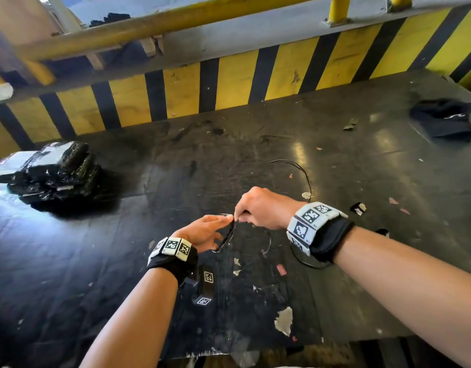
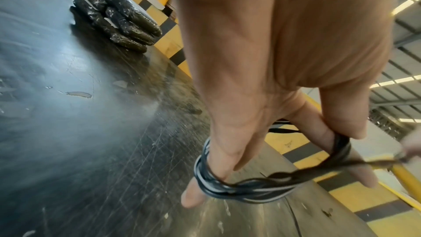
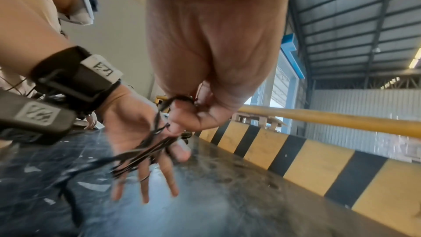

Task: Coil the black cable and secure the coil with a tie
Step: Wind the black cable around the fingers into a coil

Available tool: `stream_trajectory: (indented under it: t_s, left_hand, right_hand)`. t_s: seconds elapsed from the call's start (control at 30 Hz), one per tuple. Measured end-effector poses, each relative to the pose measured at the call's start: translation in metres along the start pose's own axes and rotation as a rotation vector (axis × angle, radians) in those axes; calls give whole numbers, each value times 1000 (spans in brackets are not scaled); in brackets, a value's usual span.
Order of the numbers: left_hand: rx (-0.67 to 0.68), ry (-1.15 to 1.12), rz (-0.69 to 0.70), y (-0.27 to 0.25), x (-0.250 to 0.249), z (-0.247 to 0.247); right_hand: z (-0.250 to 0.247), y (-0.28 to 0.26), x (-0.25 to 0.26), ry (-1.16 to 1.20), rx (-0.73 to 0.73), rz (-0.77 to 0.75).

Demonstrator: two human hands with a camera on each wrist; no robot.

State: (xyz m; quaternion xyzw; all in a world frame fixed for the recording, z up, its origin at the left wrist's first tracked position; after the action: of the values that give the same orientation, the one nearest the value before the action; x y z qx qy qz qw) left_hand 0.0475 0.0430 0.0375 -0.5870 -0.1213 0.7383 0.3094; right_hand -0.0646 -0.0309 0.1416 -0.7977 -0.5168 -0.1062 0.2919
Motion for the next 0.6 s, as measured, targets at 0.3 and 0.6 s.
stream_trajectory:
  t_s: [0.3, 0.6]
  left_hand:
    - [156, -151, 27, -13, 15, 23]
    - [309, -278, 123, -34, 8, 55]
  right_hand:
    - [-26, 19, -3, -122, -100, -38]
    - [-40, 35, -9, -7, -126, -163]
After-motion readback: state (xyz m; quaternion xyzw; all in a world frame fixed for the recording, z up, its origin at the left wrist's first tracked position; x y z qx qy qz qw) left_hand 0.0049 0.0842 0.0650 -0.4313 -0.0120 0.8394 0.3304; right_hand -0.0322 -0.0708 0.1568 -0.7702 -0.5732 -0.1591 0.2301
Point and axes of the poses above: each hand's wrist, its own y-axis towards the middle knuckle, its own z-axis out of the palm, x = y × z, the point moved 8 cm from there along y, towards the middle knuckle, and after that the axes turned 14 degrees about x, right-handed, at the moved point
